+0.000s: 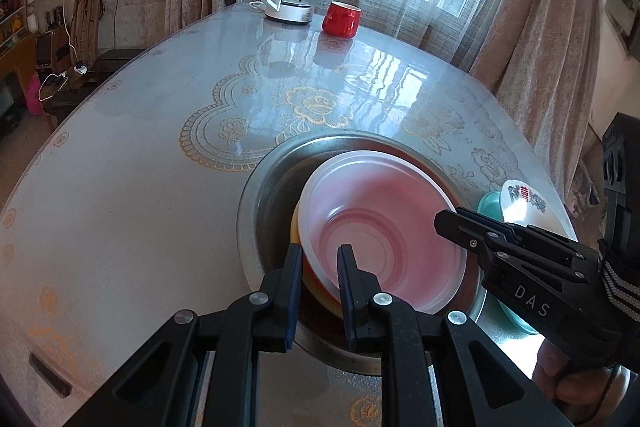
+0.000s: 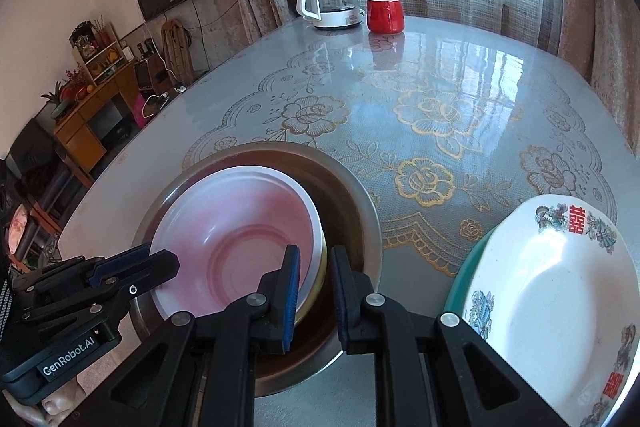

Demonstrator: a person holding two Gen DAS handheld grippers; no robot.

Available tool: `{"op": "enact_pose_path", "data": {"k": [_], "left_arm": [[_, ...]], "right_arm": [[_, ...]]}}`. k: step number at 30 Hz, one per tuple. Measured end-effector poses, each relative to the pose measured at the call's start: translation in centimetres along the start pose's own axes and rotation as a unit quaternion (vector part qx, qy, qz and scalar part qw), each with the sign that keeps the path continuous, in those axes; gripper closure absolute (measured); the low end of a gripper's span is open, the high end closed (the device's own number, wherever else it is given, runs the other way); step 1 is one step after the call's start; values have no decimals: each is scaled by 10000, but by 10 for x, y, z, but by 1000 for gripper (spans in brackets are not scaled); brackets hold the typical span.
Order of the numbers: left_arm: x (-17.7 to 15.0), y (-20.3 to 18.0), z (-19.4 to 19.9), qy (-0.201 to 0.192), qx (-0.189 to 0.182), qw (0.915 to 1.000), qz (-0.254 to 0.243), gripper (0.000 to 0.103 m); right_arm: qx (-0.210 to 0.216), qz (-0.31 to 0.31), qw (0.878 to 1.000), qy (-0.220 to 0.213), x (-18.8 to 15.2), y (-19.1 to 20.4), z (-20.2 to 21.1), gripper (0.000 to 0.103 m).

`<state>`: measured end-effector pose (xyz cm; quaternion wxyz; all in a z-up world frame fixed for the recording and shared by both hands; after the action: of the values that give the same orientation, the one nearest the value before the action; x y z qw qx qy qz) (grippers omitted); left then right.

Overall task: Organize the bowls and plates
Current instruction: 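Lower the red bowl into the yellow bowl inside the steel bowl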

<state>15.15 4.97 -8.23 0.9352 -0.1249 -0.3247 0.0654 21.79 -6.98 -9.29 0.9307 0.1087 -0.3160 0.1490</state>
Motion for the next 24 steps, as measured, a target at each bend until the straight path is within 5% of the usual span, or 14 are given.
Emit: {"op": "enact_pose_path", "data": {"k": [19,24], "left_arm": [[-1,3,2,-228,322,9990,-221,83],[-2,-3,0,-269,383,9983,-345,83]], "right_arm": [[148,-162,9997,-131,-4,0,9,82],[22,-26,9998,-197,-4,3,8,89]]}}
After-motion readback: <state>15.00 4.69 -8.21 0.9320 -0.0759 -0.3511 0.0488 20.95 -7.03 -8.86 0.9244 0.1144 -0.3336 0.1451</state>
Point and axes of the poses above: each gripper's, at about its wrist camera, not at the fingertips, and z roughly against the way its jaws point, y to its left, x to its top, the point moved 10 cm from there along -z, roughly the way its jaws point, and after that the axes turned 4 degrees about z, right-handed, at the moved point
